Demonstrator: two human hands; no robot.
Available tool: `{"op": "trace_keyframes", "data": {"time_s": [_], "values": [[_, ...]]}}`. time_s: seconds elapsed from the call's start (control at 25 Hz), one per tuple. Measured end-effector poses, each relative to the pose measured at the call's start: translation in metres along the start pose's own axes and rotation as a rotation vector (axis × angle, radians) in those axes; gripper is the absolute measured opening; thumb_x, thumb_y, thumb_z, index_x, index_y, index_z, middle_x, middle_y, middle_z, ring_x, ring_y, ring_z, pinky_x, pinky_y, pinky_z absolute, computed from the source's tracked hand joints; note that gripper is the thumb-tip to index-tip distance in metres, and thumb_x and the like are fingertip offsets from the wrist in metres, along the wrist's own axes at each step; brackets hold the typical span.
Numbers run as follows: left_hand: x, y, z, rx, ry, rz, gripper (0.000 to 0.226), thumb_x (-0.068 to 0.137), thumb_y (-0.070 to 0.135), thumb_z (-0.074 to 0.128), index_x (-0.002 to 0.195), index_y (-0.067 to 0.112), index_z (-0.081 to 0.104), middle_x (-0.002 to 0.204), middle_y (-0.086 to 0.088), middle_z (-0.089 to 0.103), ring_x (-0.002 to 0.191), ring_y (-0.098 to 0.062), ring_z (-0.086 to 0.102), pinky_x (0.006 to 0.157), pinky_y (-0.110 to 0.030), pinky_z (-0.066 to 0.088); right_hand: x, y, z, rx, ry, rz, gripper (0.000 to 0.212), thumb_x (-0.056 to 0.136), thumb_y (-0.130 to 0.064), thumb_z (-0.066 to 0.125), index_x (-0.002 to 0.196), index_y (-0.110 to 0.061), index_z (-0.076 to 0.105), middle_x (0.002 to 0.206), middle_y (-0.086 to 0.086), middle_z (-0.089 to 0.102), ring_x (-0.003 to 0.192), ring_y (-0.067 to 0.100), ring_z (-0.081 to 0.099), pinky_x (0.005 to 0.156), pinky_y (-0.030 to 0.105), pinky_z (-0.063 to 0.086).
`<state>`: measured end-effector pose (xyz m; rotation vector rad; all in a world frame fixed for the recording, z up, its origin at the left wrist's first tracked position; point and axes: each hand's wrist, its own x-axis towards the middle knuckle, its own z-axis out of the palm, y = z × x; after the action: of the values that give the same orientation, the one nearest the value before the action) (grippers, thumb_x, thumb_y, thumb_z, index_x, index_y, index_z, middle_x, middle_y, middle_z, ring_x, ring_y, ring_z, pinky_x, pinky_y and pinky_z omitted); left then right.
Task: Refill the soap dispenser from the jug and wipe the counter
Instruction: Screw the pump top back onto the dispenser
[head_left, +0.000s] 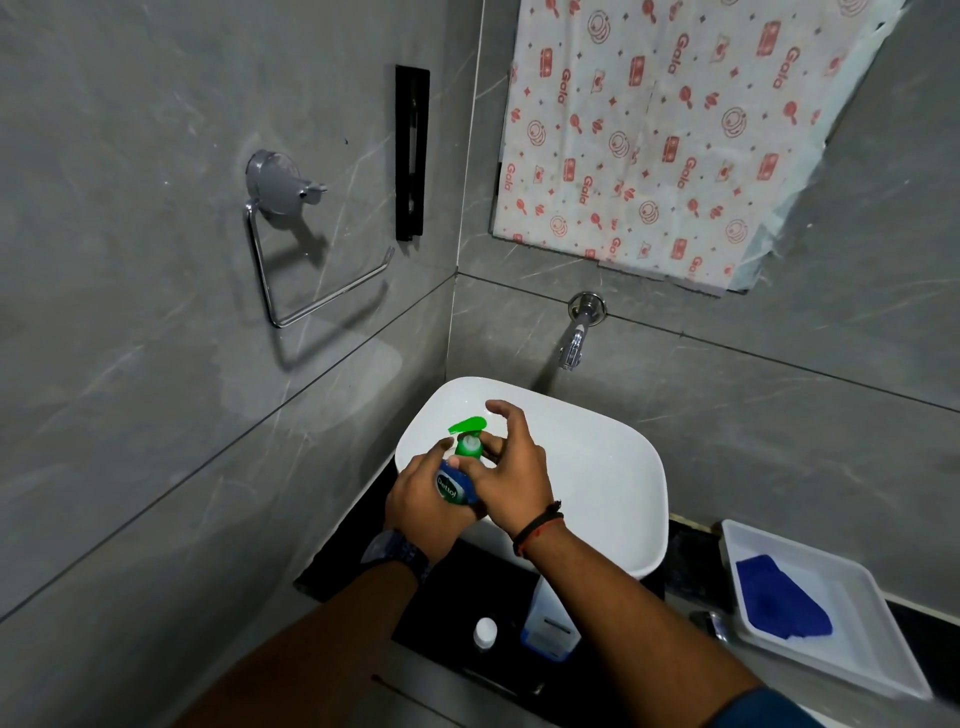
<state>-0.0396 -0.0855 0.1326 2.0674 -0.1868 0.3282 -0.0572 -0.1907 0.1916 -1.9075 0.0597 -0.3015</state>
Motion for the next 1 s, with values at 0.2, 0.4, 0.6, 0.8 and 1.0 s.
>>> {"op": "trace_keyframes", "data": {"time_s": [0.2,0.4,0.6,0.8,1.0], "values": [[0.001,-0.005,0.000,0.013,0.021,0.005,0.074,0.054,0.021,0.078,0.123,0.015,0.053,0.110,-0.007,0.065,0.099,-0.026,0.061,0.080,-0.034,0.051,0.000,-0.002,0.006,-0.063,-0.005,-0.026,0.052,0.073,-0.016,0.080,0.106,-0.033,0.044,0.103,0.005,0.071,0.098,0.015,0.067,0.083,0.031,0.057],[0.001,-0.013,0.000,0.073,0.063,0.040,0.064,0.047,0.029,0.085,0.105,0.020,0.059,0.092,-0.004,0.067,0.083,-0.026,0.063,0.071,-0.031,0.049,0.007,-0.006,0.001,-0.163,-0.007,-0.204,0.025,0.076,-0.029,0.077,0.095,-0.017,0.069,0.094,0.000,0.072,0.087,0.012,0.065,0.084,0.029,0.054],[0.002,-0.028,-0.004,0.151,-0.063,-0.007,0.071,0.054,0.043,0.084,0.115,0.023,0.053,0.109,0.000,0.063,0.099,-0.020,0.060,0.086,-0.032,0.048,0.020,-0.002,-0.001,-0.147,-0.252,-0.179,0.014,0.079,-0.014,0.073,0.093,-0.010,0.074,0.095,0.007,0.074,0.090,0.018,0.066,0.090,0.038,0.054],[0.002,-0.065,-0.012,0.043,-0.053,-0.110,0.063,0.058,0.039,0.084,0.112,0.022,0.056,0.104,0.000,0.066,0.095,-0.022,0.062,0.083,-0.035,0.051,0.015,0.038,0.029,-0.237,-0.085,-0.095,0.046,0.077,-0.041,0.073,0.116,-0.020,0.063,0.116,-0.002,0.068,0.104,0.011,0.062,0.093,0.028,0.050],[0.001,-0.137,-0.009,-0.182,0.031,-0.268,0.073,0.053,0.015,0.089,0.117,0.021,0.056,0.112,-0.002,0.064,0.103,-0.019,0.060,0.091,-0.035,0.048,-0.012,0.144,0.083,-0.535,-0.181,-0.003,0.046,0.087,-0.040,0.060,0.121,-0.009,0.056,0.122,0.012,0.061,0.115,0.027,0.054,0.099,0.032,0.039]]}}
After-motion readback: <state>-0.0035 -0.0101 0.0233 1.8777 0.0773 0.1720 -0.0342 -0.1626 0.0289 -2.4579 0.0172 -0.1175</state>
